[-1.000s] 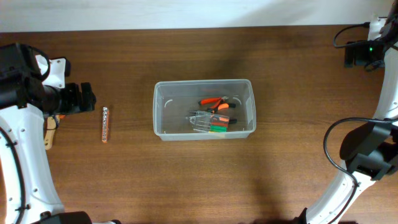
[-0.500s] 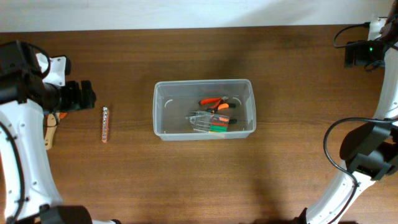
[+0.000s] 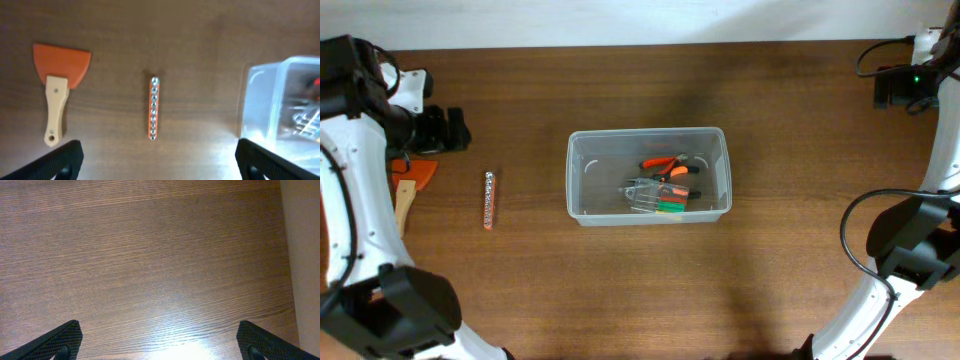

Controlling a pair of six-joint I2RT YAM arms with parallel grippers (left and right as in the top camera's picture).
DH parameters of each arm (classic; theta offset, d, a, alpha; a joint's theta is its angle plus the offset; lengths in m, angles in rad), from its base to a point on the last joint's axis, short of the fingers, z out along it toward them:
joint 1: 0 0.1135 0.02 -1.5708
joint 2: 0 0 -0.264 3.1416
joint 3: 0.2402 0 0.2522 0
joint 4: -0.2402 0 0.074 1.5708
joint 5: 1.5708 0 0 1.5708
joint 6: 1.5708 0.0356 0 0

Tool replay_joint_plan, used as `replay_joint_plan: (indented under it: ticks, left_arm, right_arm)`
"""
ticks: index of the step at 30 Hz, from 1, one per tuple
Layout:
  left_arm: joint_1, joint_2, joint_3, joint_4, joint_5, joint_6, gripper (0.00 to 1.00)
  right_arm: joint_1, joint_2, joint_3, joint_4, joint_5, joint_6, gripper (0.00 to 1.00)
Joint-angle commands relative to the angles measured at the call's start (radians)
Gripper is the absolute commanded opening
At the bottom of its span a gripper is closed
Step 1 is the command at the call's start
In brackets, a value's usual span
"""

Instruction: Pack container

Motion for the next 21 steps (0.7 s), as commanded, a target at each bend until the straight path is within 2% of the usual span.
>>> replay_joint_plan:
  ticks: [1, 16, 21]
  left_arm:
    - [-0.001, 0.042, 0.017, -0.003, -0.024, 0.024, 0.99]
    - [-0.001, 0.056, 0.017, 0.016, -0.012, 0.021, 0.99]
    - [-0.001, 0.062, 0.016, 0.009, 0.002, 0.121, 0.99]
  right_arm:
    - [-0.007, -0.008, 0.002, 0.003, -0.005, 0.001, 0.99]
    - [-0.007, -0.008, 0.002, 0.003, -0.005, 0.001, 0.99]
    - [-0.007, -0.008, 0.002, 0.003, -0.005, 0.001, 0.99]
